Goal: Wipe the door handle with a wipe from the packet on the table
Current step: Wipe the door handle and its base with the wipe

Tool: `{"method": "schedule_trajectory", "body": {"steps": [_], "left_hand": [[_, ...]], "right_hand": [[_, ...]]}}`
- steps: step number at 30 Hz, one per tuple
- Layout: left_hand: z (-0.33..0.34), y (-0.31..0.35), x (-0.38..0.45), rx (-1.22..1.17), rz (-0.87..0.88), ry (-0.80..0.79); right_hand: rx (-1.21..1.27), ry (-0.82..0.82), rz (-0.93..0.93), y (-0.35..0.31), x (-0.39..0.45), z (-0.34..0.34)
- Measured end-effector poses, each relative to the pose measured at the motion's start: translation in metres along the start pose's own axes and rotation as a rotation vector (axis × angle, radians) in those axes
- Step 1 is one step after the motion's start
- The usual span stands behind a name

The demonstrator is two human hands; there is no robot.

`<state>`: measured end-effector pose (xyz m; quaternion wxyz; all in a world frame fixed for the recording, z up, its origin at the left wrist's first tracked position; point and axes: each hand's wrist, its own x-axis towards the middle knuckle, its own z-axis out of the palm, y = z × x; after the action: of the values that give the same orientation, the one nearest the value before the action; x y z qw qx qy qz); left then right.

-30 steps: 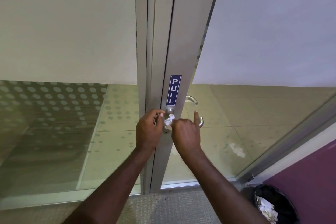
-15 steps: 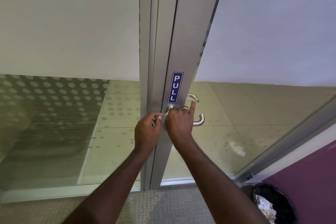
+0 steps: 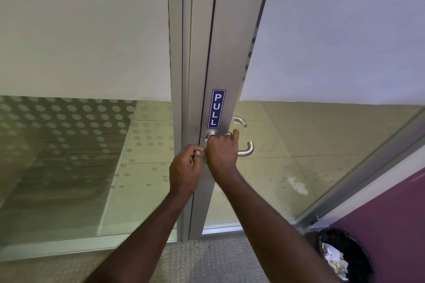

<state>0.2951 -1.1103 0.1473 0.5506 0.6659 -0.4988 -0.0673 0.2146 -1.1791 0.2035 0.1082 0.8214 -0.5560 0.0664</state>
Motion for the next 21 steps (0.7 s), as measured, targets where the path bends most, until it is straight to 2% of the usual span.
{"method": "schedule_trajectory", "body": {"steps": [4,6,10,13,17,21], "left_hand": [[-0.003,0.003,-0.004,-0.002,-0.012,-0.002],[-0.003,0.005,-0.005,-0.002,-0.016,-0.008],[-0.004,0.005,-0.002,0.004,-0.005,-0.008],[-0.004,0.002,-0.002,0.000,-0.008,-0.005],[0.001,0.000,-0.003,-0.013,-0.038,-0.023],[0.008,0.001,-0.005,-0.005,-0.024,-0.040]], "right_hand": [[0.135,-0.010,0.042,0.009,-0.001,-0.001],[0.082,0.024,-0.023,0.012,-0.009,0.002],[-0.025,0.251,-0.199,0.035,-0.032,0.024],[-0.050,0.403,-0.267,0.079,-0.042,0.040],[-0.029,0.411,-0.155,0.126,-0.045,0.044],[0.050,0.375,0.030,0.126,-0.048,0.045]]}}
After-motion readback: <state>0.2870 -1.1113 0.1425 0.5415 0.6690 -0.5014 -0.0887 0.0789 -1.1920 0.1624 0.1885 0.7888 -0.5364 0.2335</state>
